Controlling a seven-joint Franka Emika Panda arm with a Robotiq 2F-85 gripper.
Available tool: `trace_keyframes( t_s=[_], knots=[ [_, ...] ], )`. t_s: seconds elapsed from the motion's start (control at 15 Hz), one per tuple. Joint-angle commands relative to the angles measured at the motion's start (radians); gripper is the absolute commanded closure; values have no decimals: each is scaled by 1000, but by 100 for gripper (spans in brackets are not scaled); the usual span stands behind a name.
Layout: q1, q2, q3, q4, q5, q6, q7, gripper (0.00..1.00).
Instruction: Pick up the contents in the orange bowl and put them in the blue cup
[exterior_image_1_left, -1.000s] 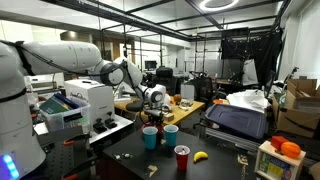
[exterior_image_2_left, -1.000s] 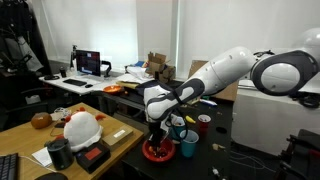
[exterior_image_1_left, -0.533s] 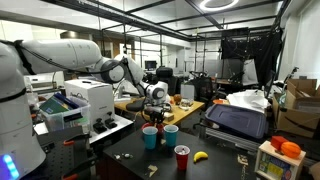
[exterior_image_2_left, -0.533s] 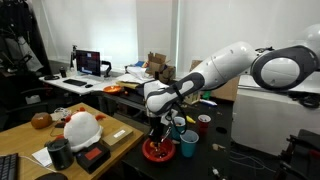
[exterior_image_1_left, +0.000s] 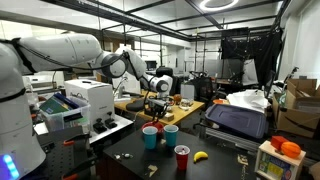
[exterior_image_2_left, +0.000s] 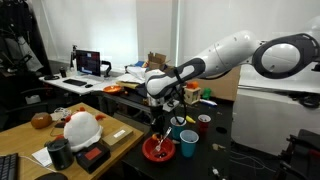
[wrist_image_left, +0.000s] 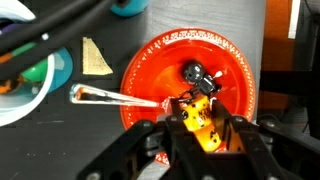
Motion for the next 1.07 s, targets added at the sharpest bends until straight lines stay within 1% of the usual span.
trace_keyframes(
  t_s=[0.0,0.27,0.47,0.73,1.0],
  knots=[
    [-57,-85,44,-84,37,-78,-70,89],
    [-110,-127,67,-116,56,-141,-101,89],
    [-140,-157,71,-150,53,-165,-99,89],
    [-168,-194,70,-209,47,-166,-107,89],
    [-196,-239,73,-283,47,-168,-143,89]
  ],
)
